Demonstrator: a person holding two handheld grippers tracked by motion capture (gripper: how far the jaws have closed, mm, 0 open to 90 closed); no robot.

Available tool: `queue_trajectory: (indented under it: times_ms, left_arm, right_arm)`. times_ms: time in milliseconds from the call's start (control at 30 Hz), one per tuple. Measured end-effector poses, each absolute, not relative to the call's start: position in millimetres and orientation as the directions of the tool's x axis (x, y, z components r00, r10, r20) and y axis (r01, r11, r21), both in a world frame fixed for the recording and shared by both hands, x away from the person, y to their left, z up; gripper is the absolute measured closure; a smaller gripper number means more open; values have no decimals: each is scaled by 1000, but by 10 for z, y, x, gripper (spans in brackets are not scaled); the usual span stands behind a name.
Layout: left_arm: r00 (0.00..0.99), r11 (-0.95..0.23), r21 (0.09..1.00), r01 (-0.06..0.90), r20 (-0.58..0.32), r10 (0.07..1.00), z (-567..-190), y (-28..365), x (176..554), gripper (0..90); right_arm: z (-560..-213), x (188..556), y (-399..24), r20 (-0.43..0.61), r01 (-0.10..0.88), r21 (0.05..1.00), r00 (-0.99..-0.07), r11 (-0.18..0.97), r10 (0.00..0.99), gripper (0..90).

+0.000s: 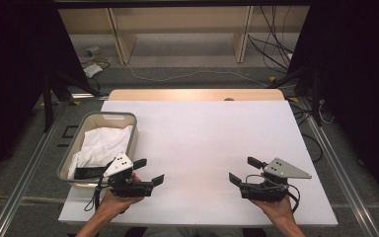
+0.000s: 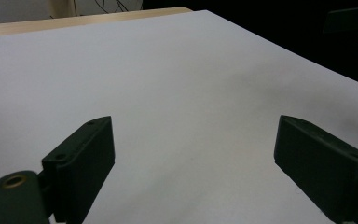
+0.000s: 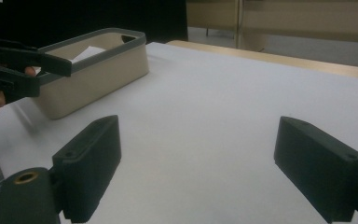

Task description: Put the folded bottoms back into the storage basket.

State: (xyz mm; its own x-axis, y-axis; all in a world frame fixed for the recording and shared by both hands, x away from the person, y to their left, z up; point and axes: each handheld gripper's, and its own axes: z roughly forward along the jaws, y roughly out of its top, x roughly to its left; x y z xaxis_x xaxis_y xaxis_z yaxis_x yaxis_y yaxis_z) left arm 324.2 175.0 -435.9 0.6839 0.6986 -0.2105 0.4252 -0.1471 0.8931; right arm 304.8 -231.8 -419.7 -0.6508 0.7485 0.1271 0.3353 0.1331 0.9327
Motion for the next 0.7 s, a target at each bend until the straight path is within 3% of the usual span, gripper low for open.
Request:
queue_trajectory:
  times_ms: [700]
  left_arm:
    - [681, -164, 888, 430, -199, 705, -4365, 1771, 3146, 119]
  right_arm:
    - [-4192, 2889, -2418, 136, 345, 932, -618, 112, 774, 142]
